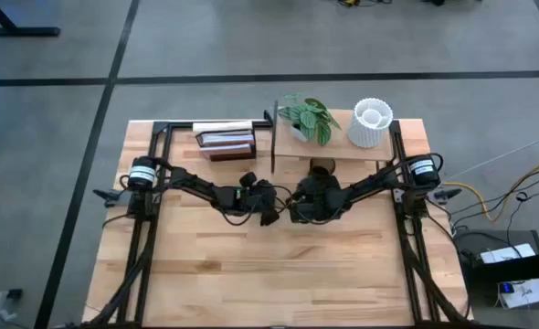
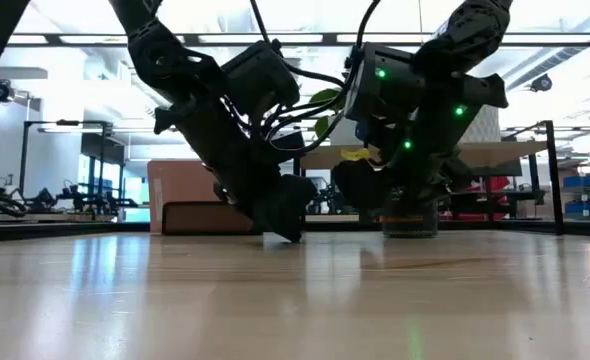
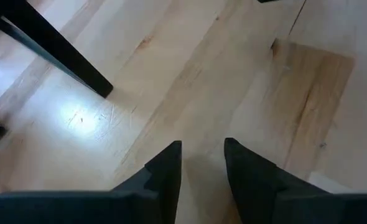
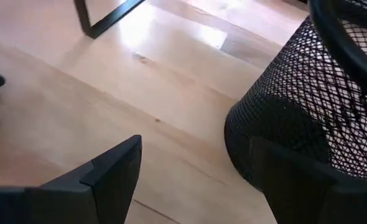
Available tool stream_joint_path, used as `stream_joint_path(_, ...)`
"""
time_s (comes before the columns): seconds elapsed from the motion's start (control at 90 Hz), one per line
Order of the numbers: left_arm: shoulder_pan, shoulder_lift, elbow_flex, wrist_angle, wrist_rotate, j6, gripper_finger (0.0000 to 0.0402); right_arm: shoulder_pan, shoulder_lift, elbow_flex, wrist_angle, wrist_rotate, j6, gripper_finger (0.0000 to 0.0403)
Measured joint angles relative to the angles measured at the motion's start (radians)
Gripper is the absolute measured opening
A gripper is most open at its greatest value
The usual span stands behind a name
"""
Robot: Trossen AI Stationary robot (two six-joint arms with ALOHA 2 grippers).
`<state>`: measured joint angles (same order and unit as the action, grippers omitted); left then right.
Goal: Stock shelves
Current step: Put the black pen organizer under the shelf
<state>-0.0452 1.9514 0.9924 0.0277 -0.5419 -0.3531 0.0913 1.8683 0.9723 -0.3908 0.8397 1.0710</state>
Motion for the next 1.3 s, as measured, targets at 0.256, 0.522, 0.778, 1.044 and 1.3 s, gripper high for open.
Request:
stream_joint_path(0.256,0.0,0.0,0.0,0.002,0.0,0.0,0.0107,-0.001,0.0,-0.029,0.002,0.052,0.036,0.0254)
stream_joint_path(0.522,0.0,0.0,-0.002,0.014,-0.002,0.0,0.0117,-0.033,0.0,-0.039,0.008,0.133,0.028,0.0234)
stream_joint_path(0.778,0.0,0.001,-0.002,0.018,-0.001,0.0,0.0106,-0.06,0.0,-0.039,0.015,0.131,0.002,0.0215)
stream_joint_path(1.044,0.0,0.001,-0.002,0.024,0.0,0.0,0.0103,-0.069,0.0,-0.04,0.024,0.156,-0.02,0.02)
stream_joint_path(1.3,0.0,0.001,-0.002,0.025,0.0,0.0,0.0111,-0.082,0.0,-0.04,0.035,0.163,-0.035,0.02)
